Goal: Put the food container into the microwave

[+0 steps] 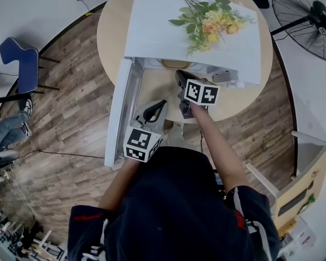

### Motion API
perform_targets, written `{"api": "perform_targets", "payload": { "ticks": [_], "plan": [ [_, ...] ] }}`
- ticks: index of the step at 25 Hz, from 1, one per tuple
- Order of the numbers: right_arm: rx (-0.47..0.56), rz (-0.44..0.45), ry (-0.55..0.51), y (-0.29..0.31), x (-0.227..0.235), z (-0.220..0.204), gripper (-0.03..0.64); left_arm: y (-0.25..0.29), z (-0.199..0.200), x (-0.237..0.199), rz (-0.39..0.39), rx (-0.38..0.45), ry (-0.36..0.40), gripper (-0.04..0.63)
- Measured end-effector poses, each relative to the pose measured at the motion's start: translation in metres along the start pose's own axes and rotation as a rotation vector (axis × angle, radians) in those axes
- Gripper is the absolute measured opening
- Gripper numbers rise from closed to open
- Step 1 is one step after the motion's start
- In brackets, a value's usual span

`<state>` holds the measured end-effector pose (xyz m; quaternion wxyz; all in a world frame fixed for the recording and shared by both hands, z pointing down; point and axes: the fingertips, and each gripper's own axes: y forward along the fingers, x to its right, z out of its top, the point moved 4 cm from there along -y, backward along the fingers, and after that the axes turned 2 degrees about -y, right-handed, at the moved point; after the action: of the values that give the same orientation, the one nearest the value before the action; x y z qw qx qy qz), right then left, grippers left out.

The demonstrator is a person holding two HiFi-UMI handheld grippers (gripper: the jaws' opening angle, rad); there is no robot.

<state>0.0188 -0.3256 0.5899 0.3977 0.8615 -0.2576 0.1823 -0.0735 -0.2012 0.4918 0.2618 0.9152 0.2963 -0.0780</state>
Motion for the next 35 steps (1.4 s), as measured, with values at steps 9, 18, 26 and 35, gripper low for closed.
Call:
{"api": "perform_targets", "payload": {
  "ticks": [9,18,26,35],
  "plan": [
    [0.000,-0.011,0.005,0.008,0.008,0.008,0.020,0.000,-0.003,-0.002,0.011,-0.007,-0.006,0.015],
    [-0.001,-0.013,0.033,0.011,0.011,0.010,0.020,-0.004,-0.005,-0.006,0.030,-0.007,-0.015,0.015],
    [-0.003,0.002,0.019,-0.004,0.006,0.004,0.020,-0.005,0.001,-0.002,0.022,0.013,0.002,0.015],
    [0.003,0.057,-0.038,-0.044,-0.014,-0.001,0.017,-0.012,0.015,0.001,0.024,0.056,0.024,0.015]
  ]
}}
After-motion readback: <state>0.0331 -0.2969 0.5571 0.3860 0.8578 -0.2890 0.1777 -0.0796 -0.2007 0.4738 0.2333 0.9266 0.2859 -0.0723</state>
